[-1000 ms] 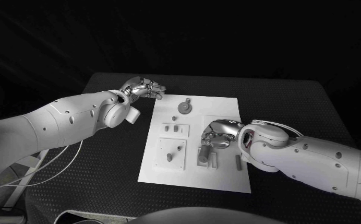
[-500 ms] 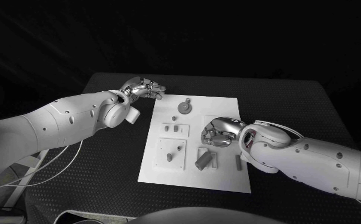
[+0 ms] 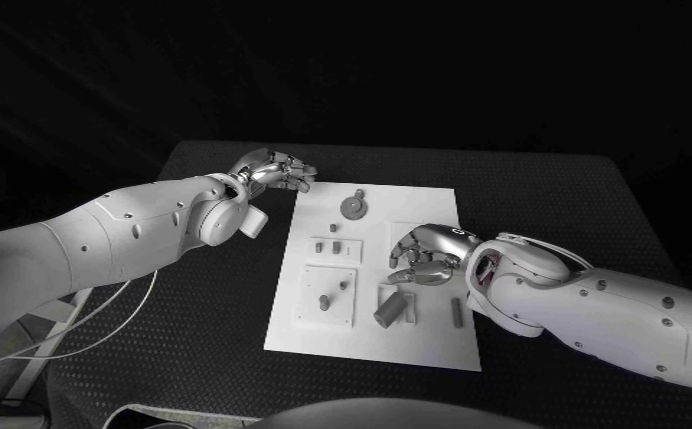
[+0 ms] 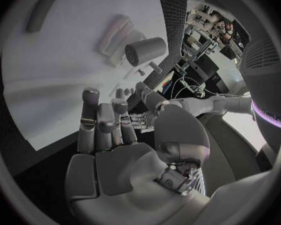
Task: Assemble the parts on the task board
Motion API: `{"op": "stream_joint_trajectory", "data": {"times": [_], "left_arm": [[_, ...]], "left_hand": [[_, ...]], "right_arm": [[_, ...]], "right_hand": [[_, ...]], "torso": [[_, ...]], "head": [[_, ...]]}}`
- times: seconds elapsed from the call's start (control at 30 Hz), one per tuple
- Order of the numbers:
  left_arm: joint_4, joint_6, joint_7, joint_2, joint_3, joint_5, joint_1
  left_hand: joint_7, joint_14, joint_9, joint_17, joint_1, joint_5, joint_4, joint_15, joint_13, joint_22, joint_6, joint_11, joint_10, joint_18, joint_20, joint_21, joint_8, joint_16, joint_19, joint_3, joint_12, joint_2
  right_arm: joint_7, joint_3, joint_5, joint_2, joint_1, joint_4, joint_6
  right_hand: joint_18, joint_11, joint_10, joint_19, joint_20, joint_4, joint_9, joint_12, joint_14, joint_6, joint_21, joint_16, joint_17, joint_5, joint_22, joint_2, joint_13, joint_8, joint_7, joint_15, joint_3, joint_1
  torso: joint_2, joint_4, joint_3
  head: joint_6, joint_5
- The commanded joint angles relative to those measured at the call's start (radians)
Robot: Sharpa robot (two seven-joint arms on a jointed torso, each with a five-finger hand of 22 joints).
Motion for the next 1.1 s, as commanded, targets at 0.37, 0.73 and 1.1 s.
{"op": "stream_joint_trajectory", "data": {"times": [0.37, 0.73, 1.1], "left_arm": [[0.006, 0.014, 0.007, -0.003, 0.000, 0.006, 0.001], [0.006, 0.016, 0.007, -0.004, -0.003, 0.006, 0.000], [0.005, 0.021, 0.005, -0.005, -0.005, 0.006, 0.000]], "left_hand": [[0.002, -0.002, -0.001, 0.002, -0.008, -0.002, 0.002, 0.002, -0.001, -0.001, -0.008, 0.000, -0.006, 0.012, 0.001, 0.003, -0.005, -0.005, -0.008, 0.006, -0.001, 0.000], [0.002, -0.002, -0.001, 0.003, -0.008, -0.002, 0.001, 0.002, -0.002, -0.001, -0.009, 0.000, -0.006, 0.012, 0.001, 0.004, -0.005, -0.005, -0.008, 0.006, -0.001, -0.001], [0.002, -0.002, -0.001, 0.003, -0.008, -0.002, 0.000, 0.002, -0.002, -0.001, -0.009, 0.000, -0.006, 0.012, 0.001, 0.004, -0.005, -0.005, -0.008, 0.006, 0.000, -0.002]], "right_arm": [[-0.073, 0.003, -0.115, -0.063, 0.003, 0.118, -0.015], [-0.095, -0.001, -0.330, -0.087, -0.019, 0.158, -0.075], [-0.013, -0.007, -0.345, -0.099, -0.031, 0.163, -0.109]], "right_hand": [[0.011, 0.058, -0.145, -0.104, 0.034, 0.007, -0.022, -0.014, -0.127, -0.151, -0.064, -0.039, -0.002, 0.001, 0.006, -0.179, 0.011, -0.066, 0.061, 0.053, -0.090, -0.040], [-0.004, 0.080, -0.262, -0.218, 0.073, -0.027, -0.006, -0.017, -0.255, -0.186, -0.125, -0.069, -0.007, -0.002, 0.001, -0.194, -0.004, -0.059, 0.080, 0.077, -0.150, -0.033], [0.004, 0.074, -0.268, -0.214, 0.079, -0.033, 0.007, 0.005, -0.258, -0.167, -0.123, -0.054, -0.006, -0.002, 0.005, -0.193, -0.013, -0.037, 0.073, 0.071, -0.172, -0.005]], "torso": [[0.000, -0.0028, 0.0013], [0.000, -0.0012, 0.0010], [0.000, -0.0005, 0.0002]], "head": [[0.006, -0.002], [0.007, -0.005], [0.006, -0.008]]}}
